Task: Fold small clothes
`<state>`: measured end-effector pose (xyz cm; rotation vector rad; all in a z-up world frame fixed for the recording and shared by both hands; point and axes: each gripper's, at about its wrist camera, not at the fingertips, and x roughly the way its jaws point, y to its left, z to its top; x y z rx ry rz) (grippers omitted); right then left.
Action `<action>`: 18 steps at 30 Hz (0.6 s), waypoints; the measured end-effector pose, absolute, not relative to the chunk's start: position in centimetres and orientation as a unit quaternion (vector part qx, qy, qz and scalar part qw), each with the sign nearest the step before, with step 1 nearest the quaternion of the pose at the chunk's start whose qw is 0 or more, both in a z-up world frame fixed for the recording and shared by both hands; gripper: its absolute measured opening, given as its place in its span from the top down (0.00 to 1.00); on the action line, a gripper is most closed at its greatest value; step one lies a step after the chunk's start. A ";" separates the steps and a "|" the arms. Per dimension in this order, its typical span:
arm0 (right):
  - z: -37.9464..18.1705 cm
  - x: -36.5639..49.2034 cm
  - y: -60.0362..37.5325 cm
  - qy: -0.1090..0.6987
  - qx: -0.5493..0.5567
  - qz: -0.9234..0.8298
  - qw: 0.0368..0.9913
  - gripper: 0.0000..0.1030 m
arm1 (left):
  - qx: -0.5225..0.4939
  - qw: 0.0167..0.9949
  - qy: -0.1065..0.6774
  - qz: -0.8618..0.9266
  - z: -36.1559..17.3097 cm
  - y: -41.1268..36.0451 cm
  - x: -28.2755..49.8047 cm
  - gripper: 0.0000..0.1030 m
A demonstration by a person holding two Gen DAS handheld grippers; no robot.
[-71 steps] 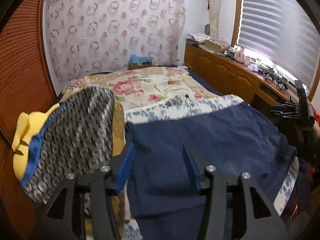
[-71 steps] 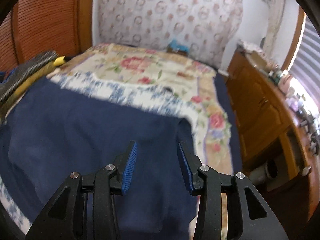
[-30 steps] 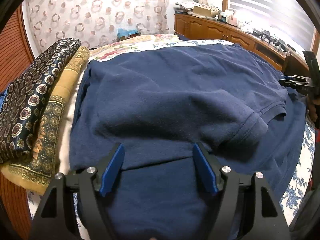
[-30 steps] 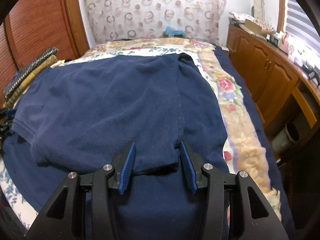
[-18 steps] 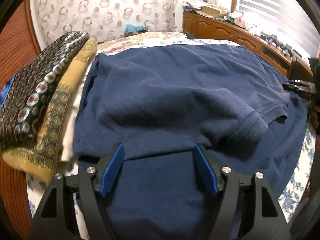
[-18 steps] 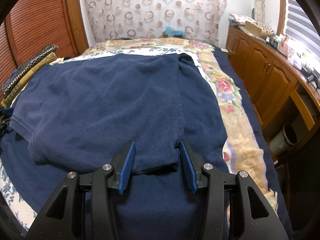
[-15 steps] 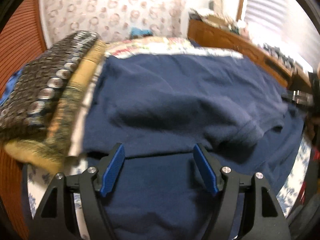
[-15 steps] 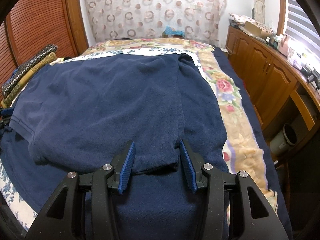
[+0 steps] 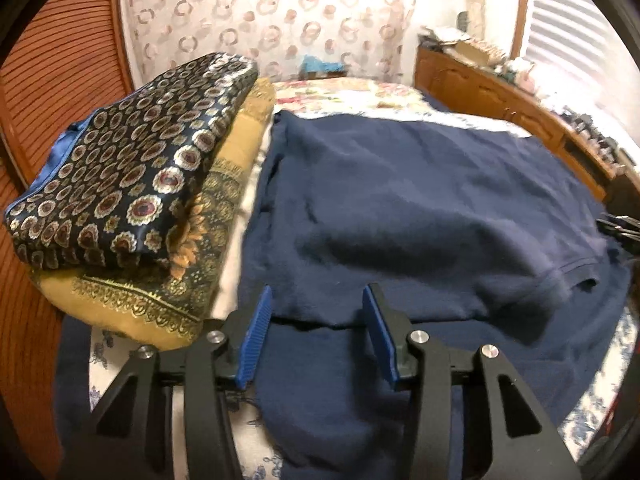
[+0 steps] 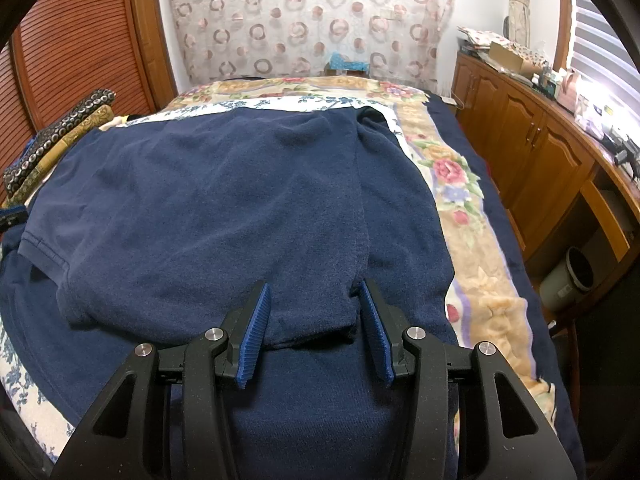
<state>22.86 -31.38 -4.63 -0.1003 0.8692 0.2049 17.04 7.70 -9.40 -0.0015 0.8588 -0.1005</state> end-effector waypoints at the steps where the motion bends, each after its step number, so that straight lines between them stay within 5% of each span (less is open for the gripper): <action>1: -4.6 22.9 -31.4 0.420 -0.048 0.099 0.901 0.55 | -0.001 0.907 0.419 -0.038 -9.6 7.7 17.1 0.54; 18: -4.7 22.9 -31.4 0.420 -0.049 0.099 0.901 0.55 | -0.029 0.907 0.418 -0.044 -10.2 8.1 17.2 0.54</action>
